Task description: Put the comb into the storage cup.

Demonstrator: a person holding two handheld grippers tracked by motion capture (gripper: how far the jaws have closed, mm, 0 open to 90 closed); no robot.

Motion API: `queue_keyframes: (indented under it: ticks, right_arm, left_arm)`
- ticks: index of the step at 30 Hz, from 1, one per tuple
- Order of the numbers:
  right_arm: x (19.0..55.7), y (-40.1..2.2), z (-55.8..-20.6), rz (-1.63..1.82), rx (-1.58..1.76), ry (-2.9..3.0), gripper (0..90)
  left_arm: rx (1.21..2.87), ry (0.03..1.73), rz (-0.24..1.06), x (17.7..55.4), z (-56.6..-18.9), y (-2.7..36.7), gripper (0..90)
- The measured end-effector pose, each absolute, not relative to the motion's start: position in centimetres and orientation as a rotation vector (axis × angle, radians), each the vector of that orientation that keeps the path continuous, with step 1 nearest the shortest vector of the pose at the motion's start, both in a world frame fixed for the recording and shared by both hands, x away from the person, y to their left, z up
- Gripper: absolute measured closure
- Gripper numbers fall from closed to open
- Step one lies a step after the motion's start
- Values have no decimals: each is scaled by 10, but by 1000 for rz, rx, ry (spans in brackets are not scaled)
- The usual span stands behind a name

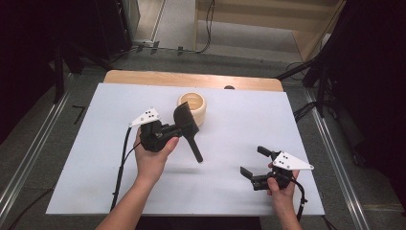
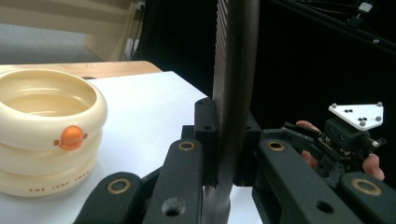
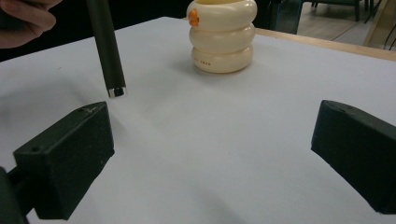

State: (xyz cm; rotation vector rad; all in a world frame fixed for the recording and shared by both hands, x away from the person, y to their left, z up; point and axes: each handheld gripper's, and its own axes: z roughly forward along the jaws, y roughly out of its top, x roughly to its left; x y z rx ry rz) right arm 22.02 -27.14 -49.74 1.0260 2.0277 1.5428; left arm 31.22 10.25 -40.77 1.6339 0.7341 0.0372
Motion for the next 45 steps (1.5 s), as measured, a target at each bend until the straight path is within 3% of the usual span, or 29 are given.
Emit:
queue_keyframes:
  ticks: [19,45]
  right_arm:
    - [205,-307,-504,1512,1058,1973,0]
    - [206,-318,-512,1501,1117,1923,0]
  left_arm:
    - [1613,734,67,323,-397,109,844]
    - [1585,757,109,345,-383,121,844]
